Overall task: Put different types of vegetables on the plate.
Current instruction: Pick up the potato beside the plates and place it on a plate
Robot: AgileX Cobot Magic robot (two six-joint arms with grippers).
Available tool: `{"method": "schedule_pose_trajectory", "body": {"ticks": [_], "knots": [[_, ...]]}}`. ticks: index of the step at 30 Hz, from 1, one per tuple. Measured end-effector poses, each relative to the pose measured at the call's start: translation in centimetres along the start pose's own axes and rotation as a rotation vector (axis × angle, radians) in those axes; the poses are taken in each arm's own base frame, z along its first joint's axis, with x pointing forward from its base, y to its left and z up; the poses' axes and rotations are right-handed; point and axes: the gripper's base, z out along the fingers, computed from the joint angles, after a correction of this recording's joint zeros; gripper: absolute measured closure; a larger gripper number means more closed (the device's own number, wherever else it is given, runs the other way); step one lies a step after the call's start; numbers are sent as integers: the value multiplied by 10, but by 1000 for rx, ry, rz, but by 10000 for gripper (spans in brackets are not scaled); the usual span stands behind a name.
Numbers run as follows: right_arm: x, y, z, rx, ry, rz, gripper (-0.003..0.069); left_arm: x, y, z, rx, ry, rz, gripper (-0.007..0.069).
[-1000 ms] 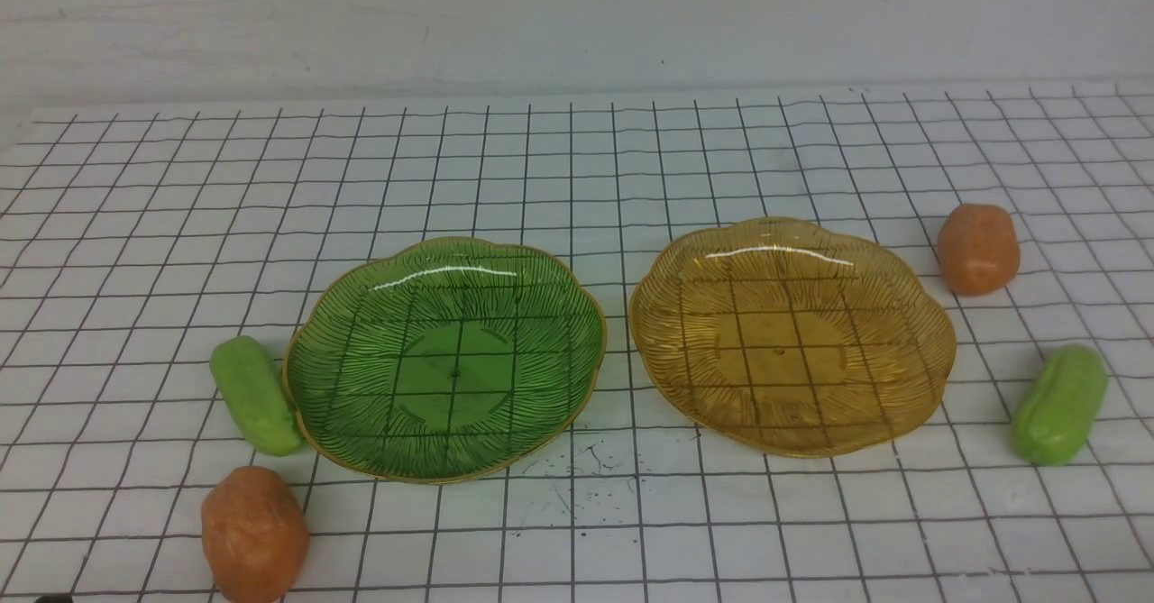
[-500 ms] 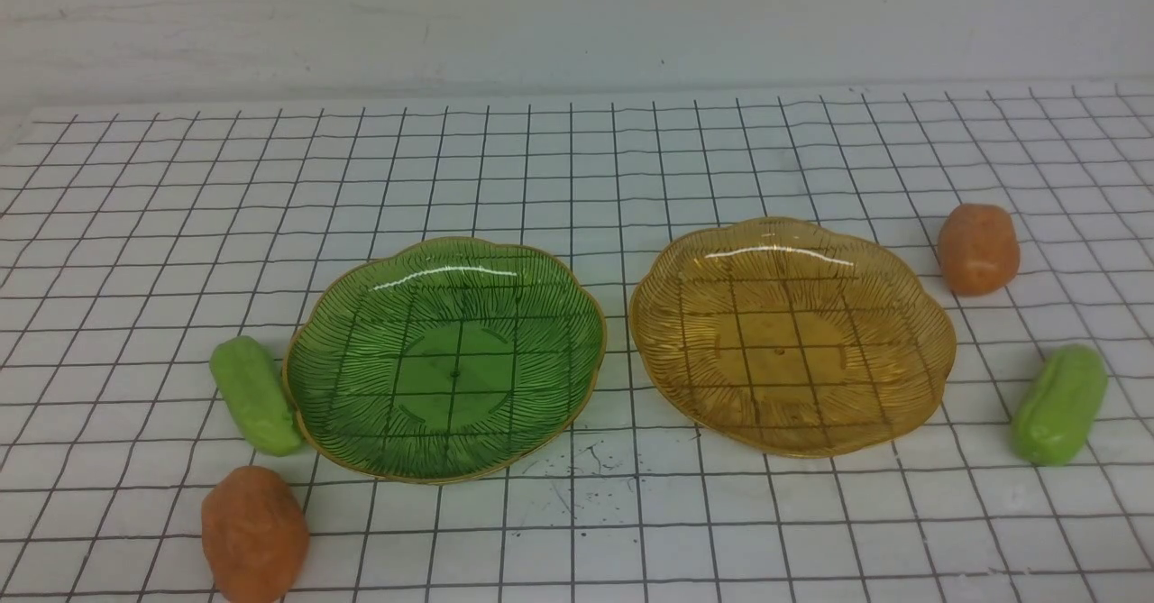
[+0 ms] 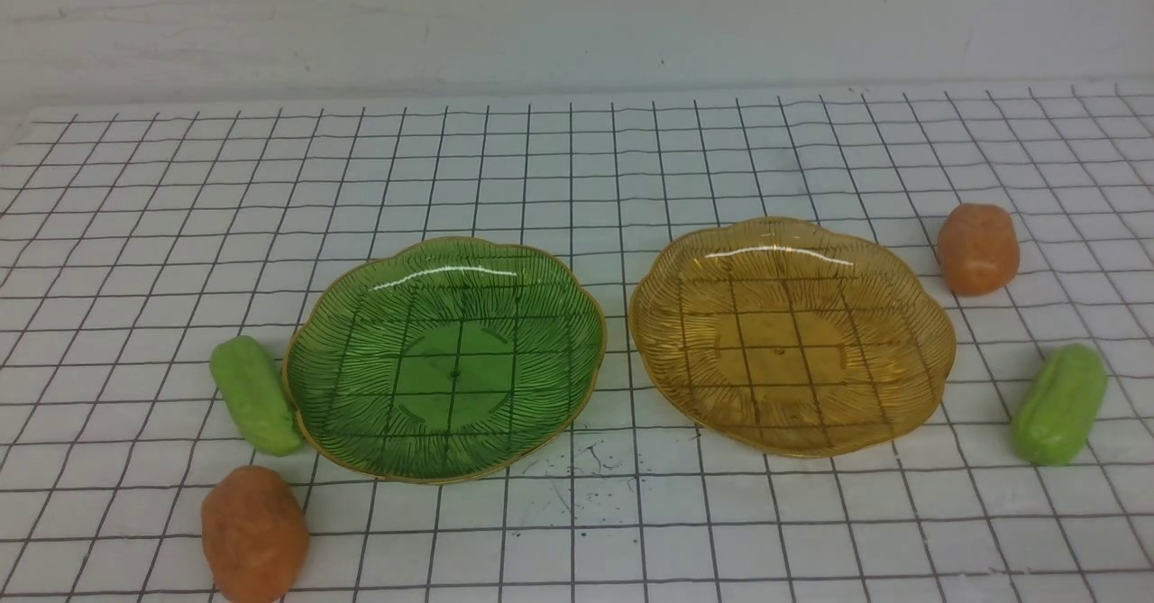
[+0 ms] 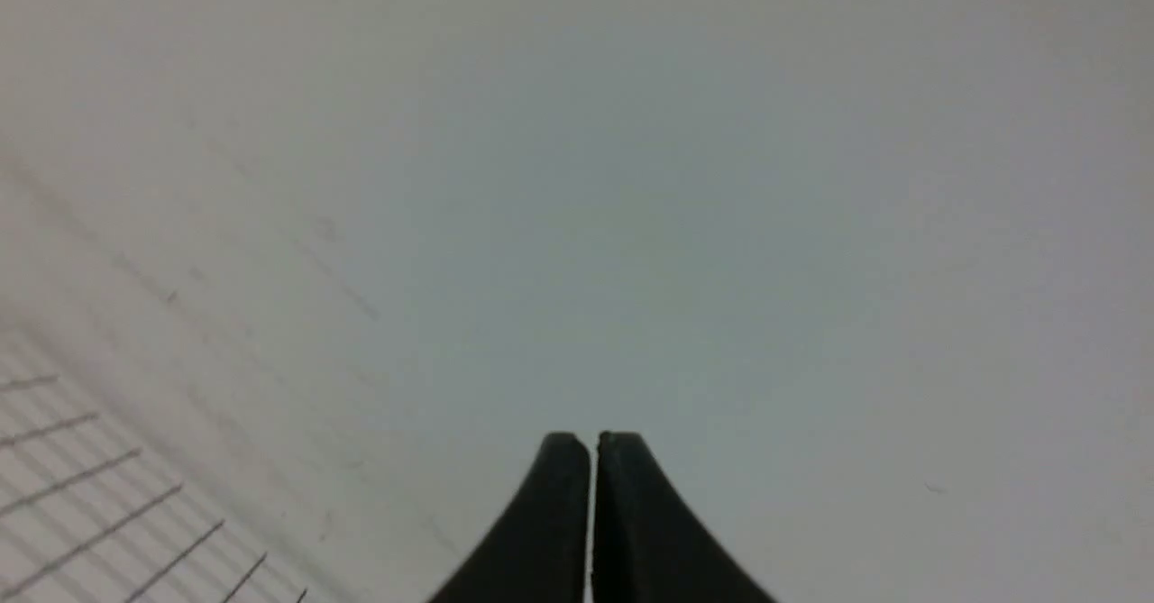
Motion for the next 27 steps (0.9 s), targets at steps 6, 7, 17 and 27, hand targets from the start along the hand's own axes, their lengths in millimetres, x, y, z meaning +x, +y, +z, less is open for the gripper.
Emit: {"method": "schedule_pose_trajectory", "body": {"ticks": [6,7,17,27], "knots": [[-14,-5,-1,38,-155,160,674,5,-42,32,53,631,331,632],[-14,-5,-1,39,-158,163,674,10,-42,38,34,733,347,632],[-14,-5,-1,40,-157,189,674,78,-13,95,-282,1541,256,632],[-43,51,4,-138,400,-3,674,95,-4,149,-313,1697,378,566]]}}
